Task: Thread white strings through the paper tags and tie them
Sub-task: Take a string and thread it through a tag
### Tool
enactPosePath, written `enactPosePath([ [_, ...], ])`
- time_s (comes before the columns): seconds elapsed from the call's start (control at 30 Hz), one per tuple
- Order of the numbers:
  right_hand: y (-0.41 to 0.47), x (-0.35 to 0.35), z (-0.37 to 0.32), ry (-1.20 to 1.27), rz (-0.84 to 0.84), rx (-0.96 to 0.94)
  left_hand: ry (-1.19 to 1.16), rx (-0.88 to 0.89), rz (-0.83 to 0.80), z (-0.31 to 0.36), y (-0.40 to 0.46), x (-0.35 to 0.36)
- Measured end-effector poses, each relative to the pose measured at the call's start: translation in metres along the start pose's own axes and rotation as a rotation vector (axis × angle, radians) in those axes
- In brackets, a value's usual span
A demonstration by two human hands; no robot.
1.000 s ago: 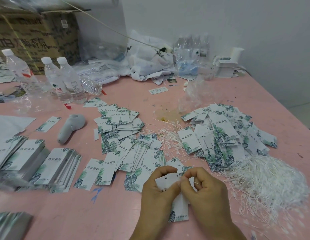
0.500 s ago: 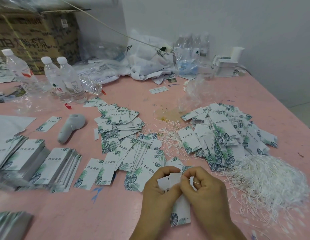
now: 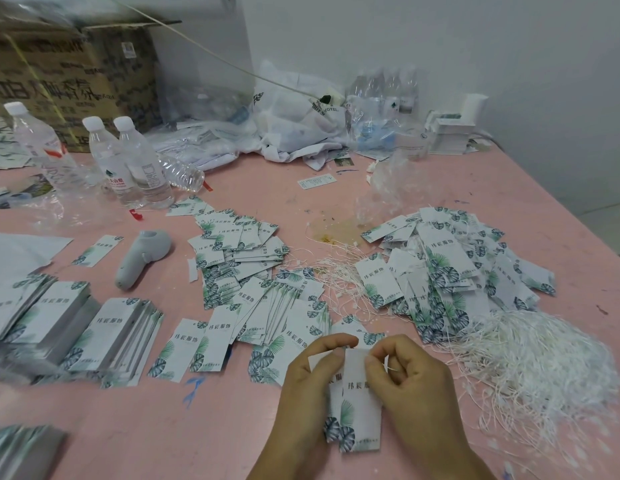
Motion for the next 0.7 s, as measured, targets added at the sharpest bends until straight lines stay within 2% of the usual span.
enactPosePath([
  [0.47, -0.0028, 0.0013, -0.0015, 0.012, -0.042, -0.005, 0.027, -0.097, -0.047, -0.0047, 0.0031, -0.0004],
  [0.7, -0.002, 0.0034, 0.0009, 0.032, -0.097, 0.029, 0.078, -0.029, -0.036, -0.0024, 0.0028, -0.0025],
])
Point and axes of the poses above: each hand's wrist, its own y-axis towards the middle knuckle, its own x-axis out of the palm, z = x × y, the point moved 8 cm from there along y, towards the middle knuckle, and after that the axes turned 11 degrees about z, right-handed, at the moved point
